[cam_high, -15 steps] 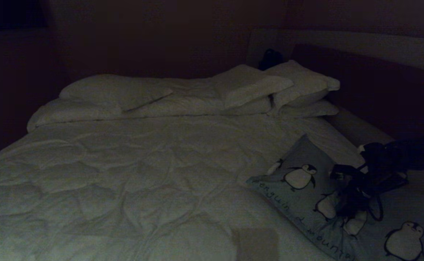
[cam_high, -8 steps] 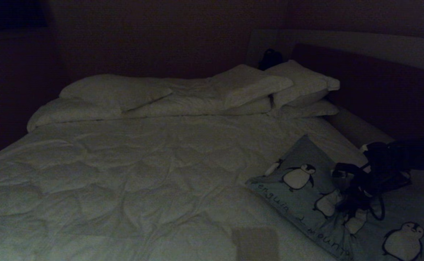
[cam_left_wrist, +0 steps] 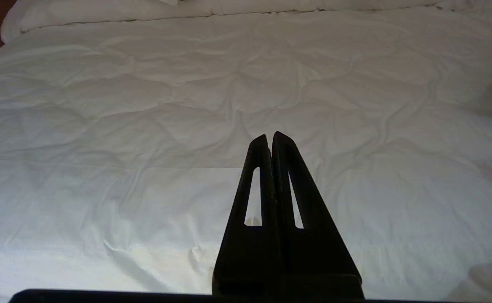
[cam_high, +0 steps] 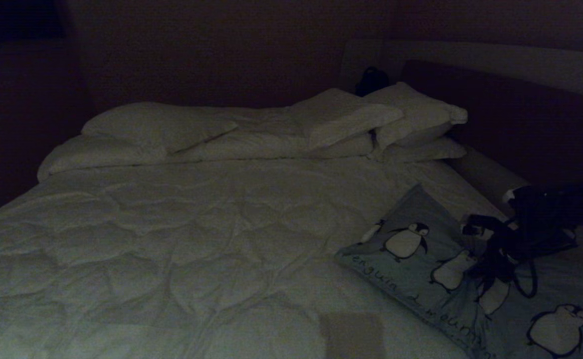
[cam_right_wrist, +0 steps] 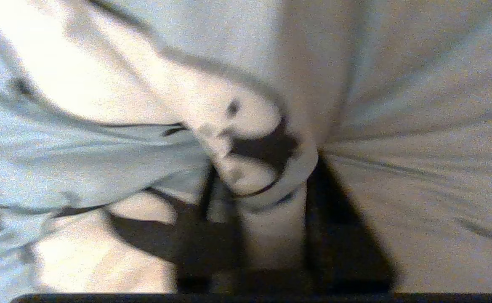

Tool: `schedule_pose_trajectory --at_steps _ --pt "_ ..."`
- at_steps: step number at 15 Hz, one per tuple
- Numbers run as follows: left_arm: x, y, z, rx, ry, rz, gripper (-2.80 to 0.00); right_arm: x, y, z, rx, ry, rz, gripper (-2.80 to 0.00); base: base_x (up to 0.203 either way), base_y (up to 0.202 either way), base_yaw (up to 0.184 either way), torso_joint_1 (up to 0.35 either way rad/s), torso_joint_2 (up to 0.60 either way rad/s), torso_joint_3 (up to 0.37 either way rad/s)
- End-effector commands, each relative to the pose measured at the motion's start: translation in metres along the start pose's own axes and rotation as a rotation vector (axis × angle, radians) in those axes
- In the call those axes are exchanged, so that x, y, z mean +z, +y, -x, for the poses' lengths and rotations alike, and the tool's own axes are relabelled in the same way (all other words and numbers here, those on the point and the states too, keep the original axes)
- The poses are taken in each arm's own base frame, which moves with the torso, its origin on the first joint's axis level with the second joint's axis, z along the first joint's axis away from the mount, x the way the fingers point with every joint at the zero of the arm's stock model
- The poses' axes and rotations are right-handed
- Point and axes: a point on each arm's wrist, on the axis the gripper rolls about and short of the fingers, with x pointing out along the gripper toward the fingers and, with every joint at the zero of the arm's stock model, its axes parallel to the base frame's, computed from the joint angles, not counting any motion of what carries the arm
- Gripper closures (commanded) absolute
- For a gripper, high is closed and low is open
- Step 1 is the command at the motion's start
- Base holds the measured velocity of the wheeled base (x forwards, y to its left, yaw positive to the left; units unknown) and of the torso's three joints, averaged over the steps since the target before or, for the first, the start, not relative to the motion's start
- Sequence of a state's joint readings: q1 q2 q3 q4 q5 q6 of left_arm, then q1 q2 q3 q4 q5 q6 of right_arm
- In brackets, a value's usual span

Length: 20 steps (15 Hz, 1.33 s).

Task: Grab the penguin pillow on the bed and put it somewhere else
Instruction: Place the pillow at the bedside

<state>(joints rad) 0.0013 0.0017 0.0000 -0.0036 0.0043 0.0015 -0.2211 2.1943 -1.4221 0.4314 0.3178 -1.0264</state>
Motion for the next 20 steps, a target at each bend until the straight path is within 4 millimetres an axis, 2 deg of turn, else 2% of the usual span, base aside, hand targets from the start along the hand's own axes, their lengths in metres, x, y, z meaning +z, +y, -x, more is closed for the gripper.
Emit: schedule_pose_trajectory --at_steps 1,12,16,20 --pt "0.0 0.0 0.0 0.001 0.0 0.0 0.0 0.008 0.003 0.023 -0.018 -0.072 0.018 0.0 0.0 0.0 0.0 0.0 0.0 0.0" --pt "0.0 0.0 0.0 0.001 0.0 0.0 0.0 0.016 0.002 0.077 -0.09 -0.199 -0.011 0.0 0.0 0.0 0.0 0.0 0.0 0.0" --pt "0.0 0.0 0.0 0.001 -0.001 0.0 0.0 0.019 -0.01 0.108 -0.13 -0.238 -0.06 0.0 0.0 0.0 0.0 0.0 0.0 0.0" --pt "0.0 0.0 0.0 0.001 0.0 0.0 0.0 0.017 -0.03 0.141 -0.216 -0.278 -0.145 0.0 0.0 0.0 0.0 0.0 0.0 0.0"
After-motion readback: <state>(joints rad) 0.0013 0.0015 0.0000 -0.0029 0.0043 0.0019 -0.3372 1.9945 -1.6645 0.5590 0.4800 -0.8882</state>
